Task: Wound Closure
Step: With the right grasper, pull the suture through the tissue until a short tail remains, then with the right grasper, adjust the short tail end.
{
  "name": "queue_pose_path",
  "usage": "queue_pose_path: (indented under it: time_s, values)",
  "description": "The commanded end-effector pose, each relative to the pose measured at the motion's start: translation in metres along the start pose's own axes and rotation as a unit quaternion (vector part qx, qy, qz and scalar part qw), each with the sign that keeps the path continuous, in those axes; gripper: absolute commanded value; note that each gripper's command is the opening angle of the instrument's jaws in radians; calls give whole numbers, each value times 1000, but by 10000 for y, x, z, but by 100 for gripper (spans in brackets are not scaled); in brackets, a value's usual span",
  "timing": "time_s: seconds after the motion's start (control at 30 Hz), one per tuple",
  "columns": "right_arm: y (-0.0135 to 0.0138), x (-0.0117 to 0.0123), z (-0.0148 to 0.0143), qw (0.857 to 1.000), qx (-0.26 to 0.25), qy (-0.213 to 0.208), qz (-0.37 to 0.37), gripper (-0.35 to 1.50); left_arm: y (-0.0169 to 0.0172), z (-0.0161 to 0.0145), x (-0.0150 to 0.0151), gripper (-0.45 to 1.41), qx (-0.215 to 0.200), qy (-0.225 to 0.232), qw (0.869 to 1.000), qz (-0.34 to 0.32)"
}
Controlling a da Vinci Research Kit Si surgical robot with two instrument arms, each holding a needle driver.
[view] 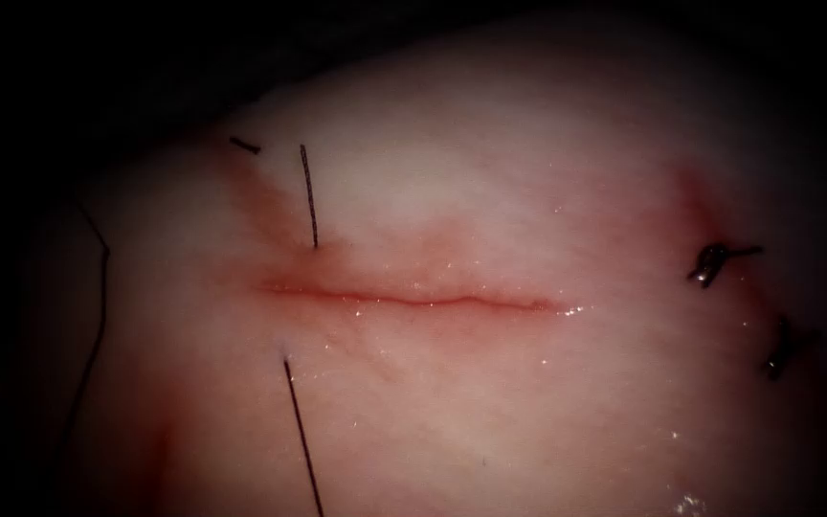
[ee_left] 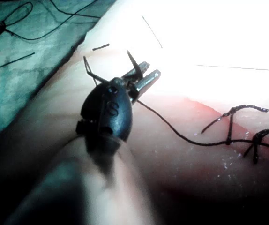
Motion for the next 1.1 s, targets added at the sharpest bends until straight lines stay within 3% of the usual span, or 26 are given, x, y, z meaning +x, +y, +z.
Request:
queue_pose_path:
  time_s: [0.03,0.17,0.2,0.27,0.3,0.37,0.47,0.6,0.7,0.83,0.87,0.97,1.1]
  values:
    - [11,1,8,1000,-2,1,0,-35,-7,7,0,-45,-1,2,1000,2]
    - [16,-1,11,1000,-3,0,1,-35,-7,7,0,-45,-1,2,1000,2]
    - [18,-3,12,1000,-7,-2,2,-15,-7,6,0,-45,-1,2,1000,2]
    - [22,-7,13,1000,-23,-6,4,84,-7,6,0,-45,-1,2,1000,2]
    - [23,-9,12,1000,-28,-7,6,104,-7,6,0,-45,-1,2,1000,2]
    - [26,-15,8,999,-35,-4,26,121,-7,6,0,-45,-1,2,1000,2]
    - [33,-27,-9,998,-47,-15,34,128,-7,6,0,-45,-1,2,1000,2]
    - [56,-53,-51,992,-94,-64,55,141,-7,6,0,-45,-1,2,1000,2]
    - [76,-73,-81,987,-116,-92,63,141,-7,6,0,-45,-1,2,1000,2]
    - [100,-91,-105,977,-148,-125,86,126,-7,7,0,-45,-1,2,1000,2]
    - [105,-94,-108,972,-164,-124,113,121,-7,7,0,-45,-1,2,1000,2]
    - [116,-104,-109,952,-212,-115,189,136,-7,8,0,-45,-1,2,1000,2]
    - [131,-114,-98,911,-254,-110,306,138,-7,8,0,-45,-1,2,1000,2]
